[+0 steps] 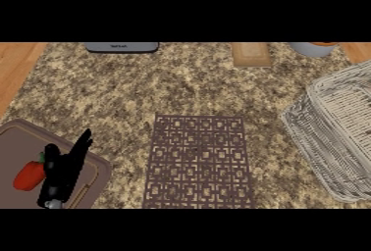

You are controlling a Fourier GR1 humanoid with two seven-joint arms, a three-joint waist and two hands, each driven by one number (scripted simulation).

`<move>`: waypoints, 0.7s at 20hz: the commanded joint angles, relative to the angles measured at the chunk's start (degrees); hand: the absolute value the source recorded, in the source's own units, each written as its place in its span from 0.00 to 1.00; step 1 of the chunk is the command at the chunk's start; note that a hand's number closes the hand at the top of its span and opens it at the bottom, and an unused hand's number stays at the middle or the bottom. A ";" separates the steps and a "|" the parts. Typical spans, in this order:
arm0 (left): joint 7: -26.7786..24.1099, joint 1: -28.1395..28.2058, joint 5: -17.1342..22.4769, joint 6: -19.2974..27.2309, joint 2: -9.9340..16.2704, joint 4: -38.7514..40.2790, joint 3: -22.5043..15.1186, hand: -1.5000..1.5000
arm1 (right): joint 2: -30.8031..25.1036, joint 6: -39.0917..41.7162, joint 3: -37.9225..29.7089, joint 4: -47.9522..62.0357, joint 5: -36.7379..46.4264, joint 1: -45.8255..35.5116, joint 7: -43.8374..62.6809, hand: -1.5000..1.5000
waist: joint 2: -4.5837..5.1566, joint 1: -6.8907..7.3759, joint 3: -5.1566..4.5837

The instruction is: Pick the lemon from the placemat and place it in the basket

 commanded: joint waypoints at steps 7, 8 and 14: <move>-0.18 1.99 -0.40 -0.36 -0.94 4.75 0.50 0.50 | -2.24 2.73 -4.87 12.66 -2.38 -7.31 -3.23 0.00 | 0.43 -0.22 -0.66; 2.50 2.77 0.69 -1.39 0.38 1.51 1.01 0.50 | -3.47 4.68 -7.29 16.33 -3.81 -5.65 -6.98 0.00 | 0.41 -0.21 -0.60; 3.85 1.95 0.38 -1.36 -0.22 1.07 0.48 0.50 | -9.77 8.24 -11.59 26.36 -5.87 -8.57 -4.96 0.00 | 0.44 -0.24 -0.59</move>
